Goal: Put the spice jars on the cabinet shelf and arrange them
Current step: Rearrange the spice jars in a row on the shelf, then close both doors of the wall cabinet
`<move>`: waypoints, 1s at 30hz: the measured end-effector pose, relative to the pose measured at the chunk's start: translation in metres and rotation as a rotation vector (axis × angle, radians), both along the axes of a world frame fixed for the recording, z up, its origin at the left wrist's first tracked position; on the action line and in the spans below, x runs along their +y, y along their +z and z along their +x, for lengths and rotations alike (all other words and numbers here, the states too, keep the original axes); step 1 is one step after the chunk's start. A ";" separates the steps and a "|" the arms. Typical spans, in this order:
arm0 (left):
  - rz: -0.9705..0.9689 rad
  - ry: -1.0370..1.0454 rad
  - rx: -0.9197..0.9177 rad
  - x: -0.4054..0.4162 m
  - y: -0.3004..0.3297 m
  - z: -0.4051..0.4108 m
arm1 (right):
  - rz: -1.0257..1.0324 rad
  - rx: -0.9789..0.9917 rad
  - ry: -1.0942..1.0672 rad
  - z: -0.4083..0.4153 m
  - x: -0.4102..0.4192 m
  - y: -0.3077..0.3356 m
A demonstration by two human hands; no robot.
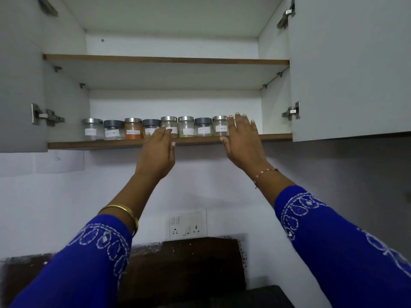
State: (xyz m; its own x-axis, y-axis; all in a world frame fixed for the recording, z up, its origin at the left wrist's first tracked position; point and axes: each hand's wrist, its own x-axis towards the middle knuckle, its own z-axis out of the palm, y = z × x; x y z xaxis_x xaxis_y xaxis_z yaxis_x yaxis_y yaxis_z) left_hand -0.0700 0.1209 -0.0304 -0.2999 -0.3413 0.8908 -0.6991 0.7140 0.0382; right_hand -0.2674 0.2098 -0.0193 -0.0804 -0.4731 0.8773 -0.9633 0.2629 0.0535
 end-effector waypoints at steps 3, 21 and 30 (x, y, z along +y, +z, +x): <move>-0.035 0.017 -0.006 0.024 0.001 0.012 | 0.000 -0.015 0.032 0.016 0.016 -0.002; -0.211 0.233 0.175 0.133 0.001 0.214 | -0.026 -0.071 0.523 0.243 0.031 -0.025; -0.332 0.367 0.329 0.130 0.030 0.361 | -0.081 -0.012 0.812 0.431 0.012 -0.002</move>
State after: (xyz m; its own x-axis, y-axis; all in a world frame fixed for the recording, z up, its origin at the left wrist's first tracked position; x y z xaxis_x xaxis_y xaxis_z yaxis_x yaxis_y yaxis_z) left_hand 0.2909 0.2513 -0.0006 0.0954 -0.0579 0.9938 -0.8919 0.4384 0.1112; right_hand 0.1636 0.2217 -0.0212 0.2504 -0.3230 0.9127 -0.8559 -0.5145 0.0527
